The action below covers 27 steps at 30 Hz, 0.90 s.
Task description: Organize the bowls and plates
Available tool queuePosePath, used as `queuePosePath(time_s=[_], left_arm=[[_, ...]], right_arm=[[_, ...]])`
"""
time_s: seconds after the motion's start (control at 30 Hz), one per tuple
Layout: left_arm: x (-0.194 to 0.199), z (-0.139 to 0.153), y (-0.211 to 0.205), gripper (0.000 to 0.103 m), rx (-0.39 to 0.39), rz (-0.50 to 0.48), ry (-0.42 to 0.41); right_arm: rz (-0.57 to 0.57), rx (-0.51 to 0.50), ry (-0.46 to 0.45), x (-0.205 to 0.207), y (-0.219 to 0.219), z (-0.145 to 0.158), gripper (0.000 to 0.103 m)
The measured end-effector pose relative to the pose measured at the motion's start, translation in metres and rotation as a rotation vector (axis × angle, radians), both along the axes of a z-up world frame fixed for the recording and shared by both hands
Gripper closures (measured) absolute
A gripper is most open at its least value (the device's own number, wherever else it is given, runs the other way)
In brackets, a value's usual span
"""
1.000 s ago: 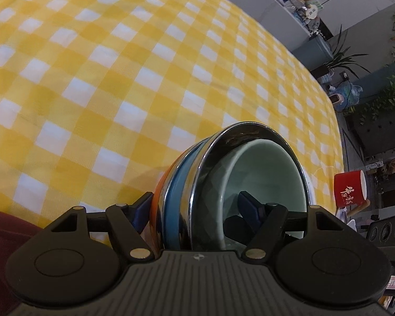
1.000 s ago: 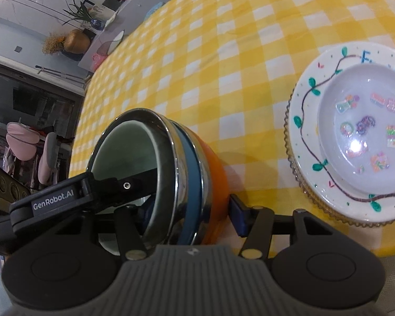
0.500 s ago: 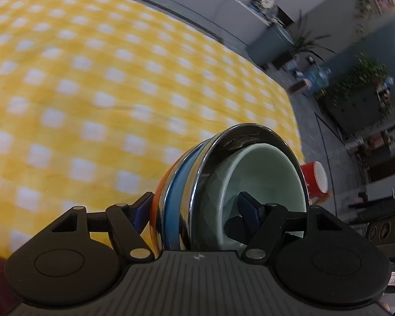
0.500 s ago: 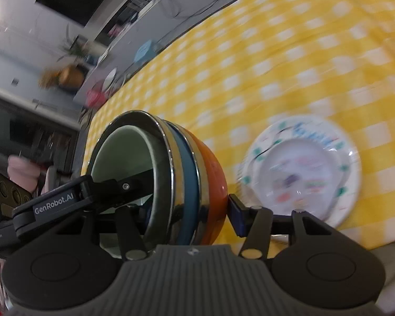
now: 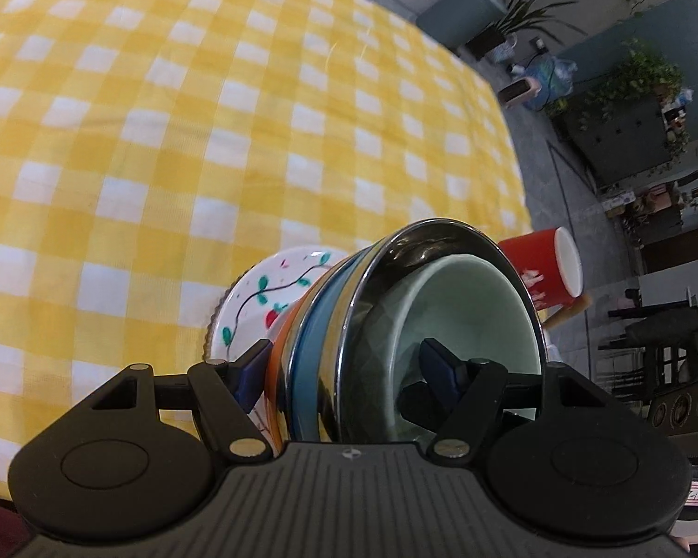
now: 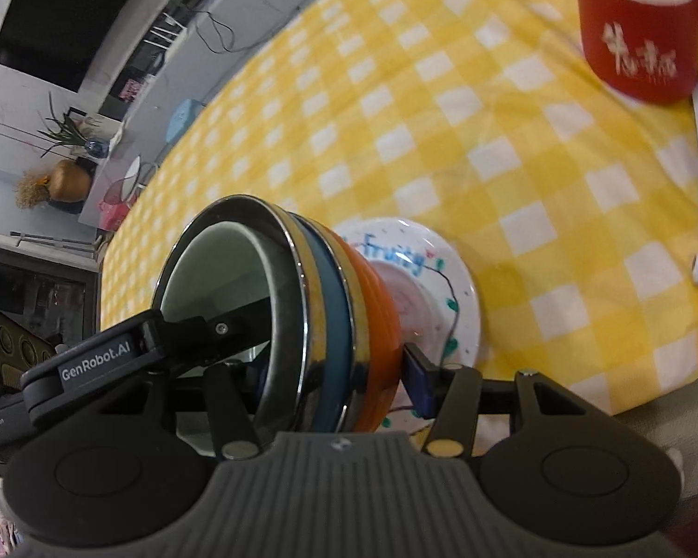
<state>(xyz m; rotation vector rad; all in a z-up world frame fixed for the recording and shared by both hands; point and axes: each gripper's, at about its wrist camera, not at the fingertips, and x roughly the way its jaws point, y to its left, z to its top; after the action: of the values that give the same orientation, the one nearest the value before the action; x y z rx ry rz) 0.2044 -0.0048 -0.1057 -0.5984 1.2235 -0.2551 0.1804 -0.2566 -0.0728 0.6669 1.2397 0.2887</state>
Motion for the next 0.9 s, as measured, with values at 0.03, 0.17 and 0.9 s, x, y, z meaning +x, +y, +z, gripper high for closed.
queuePosePath(time_s=[0.03, 0.17, 0.9], left_arm=[[0.000, -0.004, 0.000, 0.024, 0.003, -0.002, 0.009], [-0.003, -0.016, 0.002, 0.024, -0.004, -0.001, 0.021], [-0.120, 0.091, -0.019, 0.017, 0.567, -0.027, -0.478]], right_arm=[[-0.001, 0.005, 0.010, 0.000, 0.000, -0.005, 0.050], [-0.009, 0.006, 0.033, 0.000, -0.001, -0.020, 0.049], [-0.082, -0.385, -0.448, -0.105, 0.003, 0.053, 0.003]])
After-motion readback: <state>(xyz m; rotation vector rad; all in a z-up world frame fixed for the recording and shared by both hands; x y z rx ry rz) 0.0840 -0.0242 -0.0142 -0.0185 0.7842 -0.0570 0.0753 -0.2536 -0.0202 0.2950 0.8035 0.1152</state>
